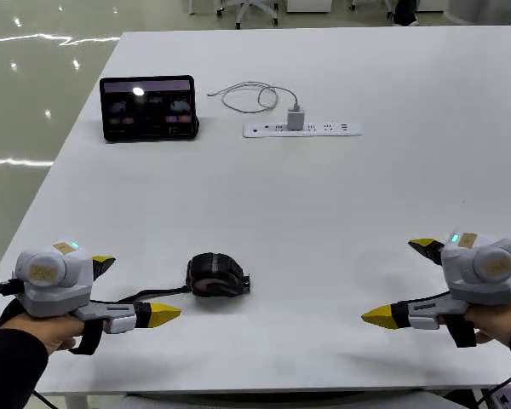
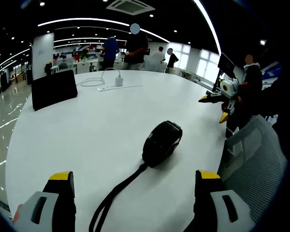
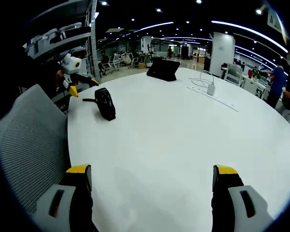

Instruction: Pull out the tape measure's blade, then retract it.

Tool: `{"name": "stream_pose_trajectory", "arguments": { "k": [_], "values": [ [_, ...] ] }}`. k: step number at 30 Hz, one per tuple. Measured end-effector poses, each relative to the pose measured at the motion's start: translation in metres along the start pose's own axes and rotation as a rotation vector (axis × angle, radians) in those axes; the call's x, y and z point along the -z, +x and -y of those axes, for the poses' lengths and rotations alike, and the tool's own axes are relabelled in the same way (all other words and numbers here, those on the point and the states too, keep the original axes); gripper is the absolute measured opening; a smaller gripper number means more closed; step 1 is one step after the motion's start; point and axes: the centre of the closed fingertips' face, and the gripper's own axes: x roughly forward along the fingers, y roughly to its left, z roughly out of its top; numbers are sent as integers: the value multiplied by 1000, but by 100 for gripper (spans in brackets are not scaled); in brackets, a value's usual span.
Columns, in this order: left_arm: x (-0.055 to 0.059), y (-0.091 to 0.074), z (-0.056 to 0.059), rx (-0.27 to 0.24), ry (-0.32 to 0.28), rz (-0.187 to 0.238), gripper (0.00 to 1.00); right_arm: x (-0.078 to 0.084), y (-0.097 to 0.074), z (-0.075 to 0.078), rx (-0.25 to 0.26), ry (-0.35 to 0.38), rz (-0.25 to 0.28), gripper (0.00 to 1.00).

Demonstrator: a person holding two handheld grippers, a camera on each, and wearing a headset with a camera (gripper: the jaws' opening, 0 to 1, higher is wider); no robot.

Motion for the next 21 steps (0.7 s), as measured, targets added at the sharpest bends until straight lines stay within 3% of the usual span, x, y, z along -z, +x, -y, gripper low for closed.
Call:
{"name": "stream_pose_trajectory", "arguments": {
  "k": [8, 16, 21],
  "values": [
    [-5, -18, -4, -5, 17, 8, 100, 11, -34, -3, 20, -10, -7, 100],
    [-9, -27, -11, -14, 10, 16, 100, 39, -53, -1, 60, 51, -5, 100],
    [-6, -30, -15, -18, 11, 5, 100, 39, -64, 9, 97, 75, 10, 100]
  ]
}}
